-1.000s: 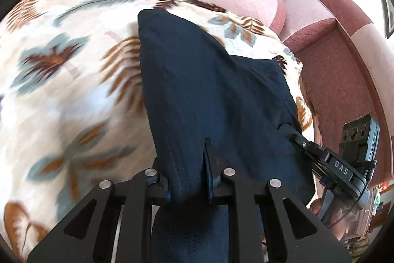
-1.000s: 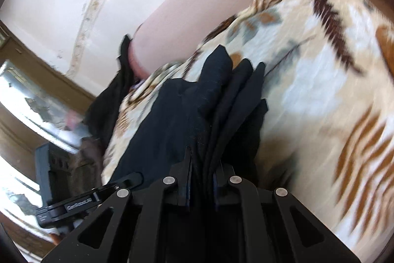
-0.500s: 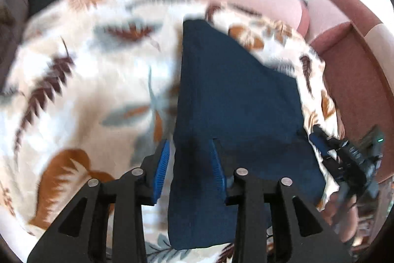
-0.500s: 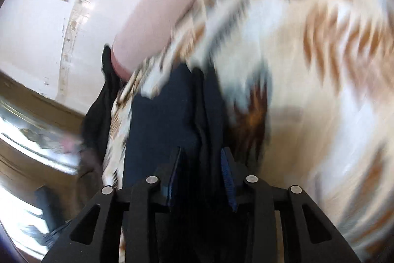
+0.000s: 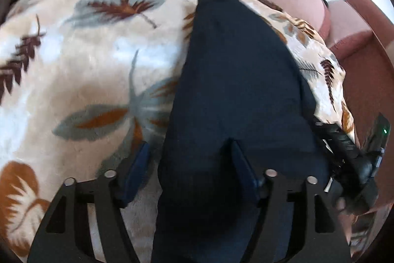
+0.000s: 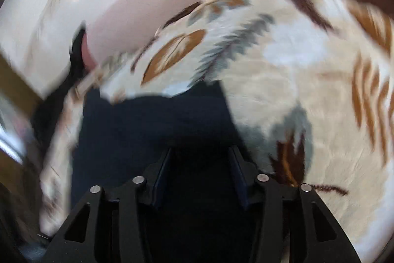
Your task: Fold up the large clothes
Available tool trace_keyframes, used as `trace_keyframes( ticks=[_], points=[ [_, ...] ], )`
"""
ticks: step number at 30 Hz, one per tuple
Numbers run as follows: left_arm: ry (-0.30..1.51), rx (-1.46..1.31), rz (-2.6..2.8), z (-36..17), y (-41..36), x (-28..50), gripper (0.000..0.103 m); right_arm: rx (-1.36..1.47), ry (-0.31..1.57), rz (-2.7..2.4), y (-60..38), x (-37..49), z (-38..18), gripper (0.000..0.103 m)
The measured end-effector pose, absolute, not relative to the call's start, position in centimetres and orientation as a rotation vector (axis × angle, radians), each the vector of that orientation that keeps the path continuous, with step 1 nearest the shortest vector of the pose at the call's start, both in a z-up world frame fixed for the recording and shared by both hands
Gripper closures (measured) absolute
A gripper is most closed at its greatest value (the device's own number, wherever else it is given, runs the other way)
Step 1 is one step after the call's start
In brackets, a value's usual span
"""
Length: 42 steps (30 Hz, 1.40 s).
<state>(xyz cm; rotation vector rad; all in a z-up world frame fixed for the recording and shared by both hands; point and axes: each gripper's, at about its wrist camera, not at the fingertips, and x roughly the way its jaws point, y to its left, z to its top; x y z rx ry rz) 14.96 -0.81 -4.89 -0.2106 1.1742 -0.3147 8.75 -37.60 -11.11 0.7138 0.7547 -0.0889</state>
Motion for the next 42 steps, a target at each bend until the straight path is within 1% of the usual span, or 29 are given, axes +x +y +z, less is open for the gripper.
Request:
trace_keyframes(
  ticks=[3, 6, 9, 11, 12, 13, 14, 15, 17, 19, 22, 23, 25, 26, 28, 31, 34, 36, 39, 42],
  points=[
    [1.172, -0.190, -0.314, -4.4, -1.1, 15.0, 0.031, 0.676, 0.789, -0.074, -37.6, 9.0, -10.9, 0.055],
    [1.161, -0.153, -0.304, -3.7, -1.2, 14.4, 0.031, 0.631, 0.827, -0.072, -36.9, 8.3, -9.3, 0.051],
    [1.165, -0.157, -0.311, -3.2, -0.7, 13.7, 0.032, 0.626, 0.780, 0.014, -35.7, 5.1, -6.9, 0.050],
    [1.166, -0.159, -0.320, -2.8, -0.5, 12.8, 0.032, 0.551, 0.755, 0.046, -34.4, 2.5, -5.7, 0.050],
    [1.164, -0.155, -0.322, -2.7, -0.4, 12.5, 0.032, 0.513, 0.758, 0.047, -33.8, 1.5, -5.6, 0.047],
    [1.164, -0.149, -0.322, -2.6, -0.4, 12.1, 0.032, 0.473, 0.768, 0.039, -33.4, 0.7, -5.9, 0.042],
    [1.164, -0.143, -0.322, -2.5, -0.3, 11.6, 0.032, 0.413, 0.827, 0.010, -32.9, 0.3, -7.0, 0.037],
    [1.166, -0.137, -0.322, -2.4, -0.3, 11.4, 0.032, 0.392, 0.882, -0.002, -32.9, 0.4, -7.9, 0.035],
    [1.169, -0.115, -0.332, -1.9, -0.5, 10.6, 0.032, 0.476, 0.885, 0.001, -33.7, -0.8, -8.2, 0.035],
    [1.145, -0.086, -0.344, -0.9, -0.3, 9.3, 0.032, 0.511, 0.860, 0.001, -34.0, -2.2, -6.9, 0.035],
    [1.124, -0.038, -0.364, -0.6, 0.1, 7.4, 0.031, 0.419, 0.820, -0.009, -33.1, -4.6, -5.6, 0.034],
    [1.137, -0.031, -0.372, -1.1, 0.2, 6.9, 0.030, 0.389, 0.839, -0.020, -32.8, -4.8, -6.1, 0.034],
    [1.183, -0.038, -0.388, -2.6, 0.3, 6.2, 0.030, 0.314, 0.951, -0.074, -32.3, -4.7, -8.3, 0.034],
    [1.199, -0.045, -0.395, -3.0, 0.4, 6.0, 0.030, 0.341, 0.983, -0.082, -32.6, -5.2, -9.1, 0.034],
    [1.213, -0.071, -0.407, -2.8, 0.9, 5.6, 0.030, 0.399, 0.942, -0.096, -33.2, -6.4, -8.4, 0.034],
    [1.190, -0.067, -0.416, -1.7, 1.4, 4.6, 0.030, 0.347, 0.874, -0.113, -33.0, -7.8, -6.7, 0.032],
    [1.187, -0.029, -0.410, -2.2, 1.2, 4.0, 0.030, 0.293, 0.921, -0.123, -32.9, -7.5, -7.9, 0.032],
    [1.210, -0.023, -0.413, -2.7, 1.1, 4.0, 0.029, 0.315, 0.961, -0.119, -33.2, -7.1, -8.9, 0.034],
    [1.203, -0.041, -0.421, -1.9, 1.6, 3.7, 0.029, 0.314, 0.937, -0.133, -33.0, -7.4, -7.6, 0.034],
    [1.147, -0.013, -0.406, -0.6, 1.8, 3.3, 0.029, 0.221, 0.907, -0.155, -32.1, -7.9, -5.7, 0.031]
  ],
)
